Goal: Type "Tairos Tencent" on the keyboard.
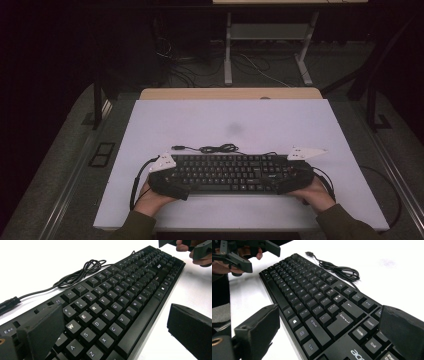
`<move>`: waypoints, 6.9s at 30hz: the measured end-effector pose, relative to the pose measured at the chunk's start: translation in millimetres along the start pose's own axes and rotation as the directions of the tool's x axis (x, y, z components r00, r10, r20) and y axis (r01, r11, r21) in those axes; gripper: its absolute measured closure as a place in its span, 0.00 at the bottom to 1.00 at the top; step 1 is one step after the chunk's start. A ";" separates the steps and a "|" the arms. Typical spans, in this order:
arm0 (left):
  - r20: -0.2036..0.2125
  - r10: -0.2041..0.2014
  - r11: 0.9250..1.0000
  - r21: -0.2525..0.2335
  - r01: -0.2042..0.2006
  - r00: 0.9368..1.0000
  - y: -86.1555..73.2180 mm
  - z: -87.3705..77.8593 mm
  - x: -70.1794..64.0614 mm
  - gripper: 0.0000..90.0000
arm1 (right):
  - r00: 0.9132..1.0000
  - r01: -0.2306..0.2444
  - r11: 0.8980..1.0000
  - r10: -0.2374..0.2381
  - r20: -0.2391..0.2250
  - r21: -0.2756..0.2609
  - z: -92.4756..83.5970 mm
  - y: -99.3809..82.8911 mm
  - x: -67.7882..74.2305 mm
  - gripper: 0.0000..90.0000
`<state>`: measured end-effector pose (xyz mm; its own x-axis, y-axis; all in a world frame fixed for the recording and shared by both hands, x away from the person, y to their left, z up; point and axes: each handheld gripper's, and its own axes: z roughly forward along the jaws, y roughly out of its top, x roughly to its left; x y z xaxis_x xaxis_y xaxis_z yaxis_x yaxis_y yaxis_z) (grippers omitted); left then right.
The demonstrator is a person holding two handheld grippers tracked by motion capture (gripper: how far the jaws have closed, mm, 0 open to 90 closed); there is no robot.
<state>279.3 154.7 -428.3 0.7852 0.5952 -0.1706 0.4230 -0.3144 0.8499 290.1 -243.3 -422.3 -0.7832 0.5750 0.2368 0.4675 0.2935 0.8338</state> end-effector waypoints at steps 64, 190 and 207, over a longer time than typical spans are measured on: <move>-0.007 0.022 0.999 -0.029 -0.022 1.000 33.9 36.6 -1.0 0.07 | 0.992 0.081 0.996 -0.076 -0.099 0.041 46.2 31.0 14.4 0.34; -0.050 0.037 0.979 0.204 -0.026 0.998 27.1 59.2 3.5 0.99 | 0.982 0.167 0.953 -0.139 -0.126 0.251 48.0 7.8 6.0 0.99; -0.032 0.016 0.986 0.164 -0.011 0.999 29.5 53.2 5.1 0.99 | 0.982 0.167 0.953 -0.139 -0.125 0.252 47.9 7.9 6.2 0.99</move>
<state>319.8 109.2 -430.7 0.7771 0.6134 -0.1410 0.4830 -0.4376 0.7584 308.6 -200.8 -438.1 -0.8856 0.4287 0.1788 0.4180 0.5679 0.7090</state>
